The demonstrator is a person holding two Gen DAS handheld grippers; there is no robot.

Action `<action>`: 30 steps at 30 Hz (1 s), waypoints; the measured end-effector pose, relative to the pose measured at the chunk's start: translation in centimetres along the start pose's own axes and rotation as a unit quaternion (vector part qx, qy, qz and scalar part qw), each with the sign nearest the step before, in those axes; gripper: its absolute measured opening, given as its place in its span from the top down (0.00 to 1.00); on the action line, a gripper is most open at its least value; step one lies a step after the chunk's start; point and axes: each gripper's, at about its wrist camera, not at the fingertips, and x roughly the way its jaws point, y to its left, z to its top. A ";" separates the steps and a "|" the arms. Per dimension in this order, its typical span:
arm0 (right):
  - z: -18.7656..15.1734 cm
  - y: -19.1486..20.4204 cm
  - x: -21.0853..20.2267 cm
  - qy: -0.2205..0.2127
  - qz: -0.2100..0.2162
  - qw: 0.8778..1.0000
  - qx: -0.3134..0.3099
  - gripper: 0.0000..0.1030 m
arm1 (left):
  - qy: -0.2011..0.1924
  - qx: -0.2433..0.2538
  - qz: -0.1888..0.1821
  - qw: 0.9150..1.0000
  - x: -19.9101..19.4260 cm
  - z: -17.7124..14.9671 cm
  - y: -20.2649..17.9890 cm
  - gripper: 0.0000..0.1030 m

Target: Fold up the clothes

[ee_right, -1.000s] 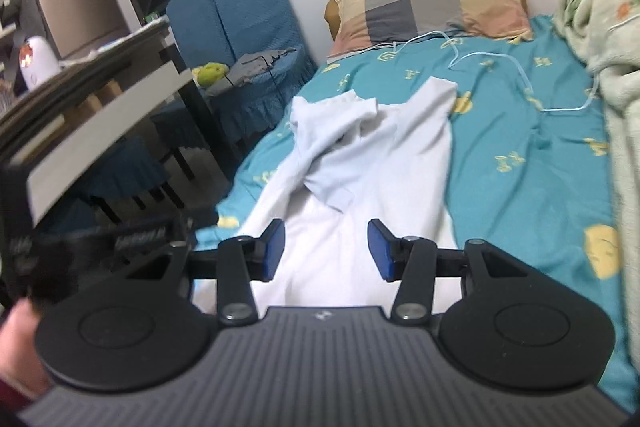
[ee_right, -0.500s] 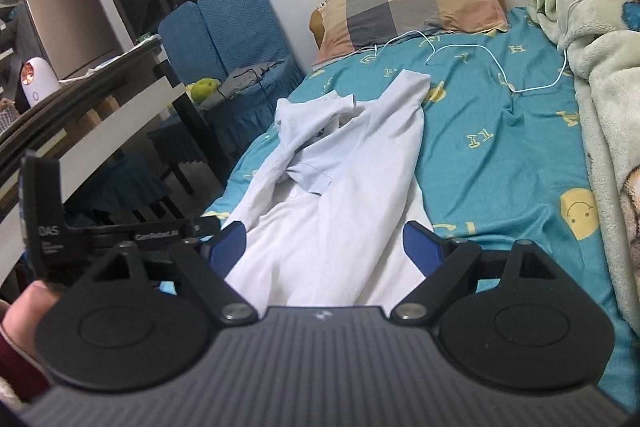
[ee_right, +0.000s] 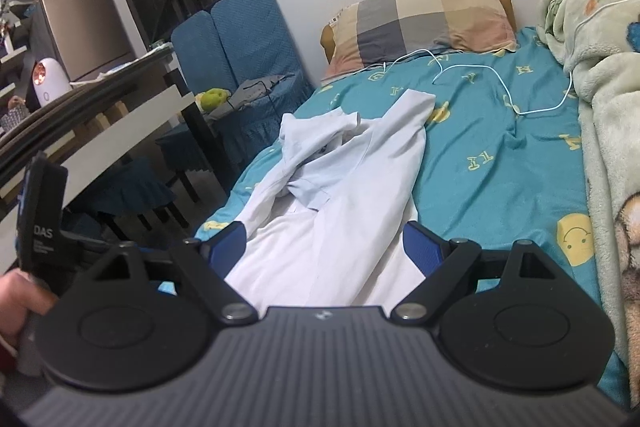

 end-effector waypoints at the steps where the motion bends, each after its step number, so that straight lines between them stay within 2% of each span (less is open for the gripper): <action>1: 0.1 -0.2 0.0 0.000 0.002 1.000 0.005 0.16 | 0.014 0.000 0.004 1.000 -0.2 0.0 0.8 0.24; 8: 0.2 -0.8 0.1 0.006 -0.001 1.000 0.029 0.16 | 0.115 0.003 0.029 0.993 -1.2 -0.1 6.4 0.22; 13: 0.1 -0.8 0.6 0.015 -0.004 0.999 0.031 0.16 | 0.175 0.018 -0.003 0.984 -0.5 -1.1 8.5 0.22; 17: -0.3 -0.8 1.1 0.026 -0.009 0.999 0.028 0.16 | 0.226 0.023 -0.047 0.973 1.7 -2.1 8.8 0.22; 19: -0.5 -0.7 1.3 0.032 -0.010 0.999 0.028 0.16 | 0.252 0.044 -0.068 0.964 2.6 -2.5 8.5 0.22; 23: -0.7 -0.5 2.0 0.043 -0.013 0.999 0.026 0.16 | 0.305 0.093 -0.076 0.945 3.9 -3.7 8.1 0.23; 27: -0.9 -0.4 2.7 0.054 -0.015 0.998 0.025 0.16 | 0.348 0.088 -0.095 0.928 4.6 -5.0 8.6 0.36; 29: -1.0 -0.4 3.1 0.059 -0.016 0.998 0.026 0.16 | 0.365 0.090 -0.102 0.921 4.6 -5.7 8.5 0.46; 30: -1.0 -0.4 3.3 0.061 -0.015 0.998 0.027 0.16 | 0.372 0.097 -0.106 0.917 4.6 -6.1 8.3 0.61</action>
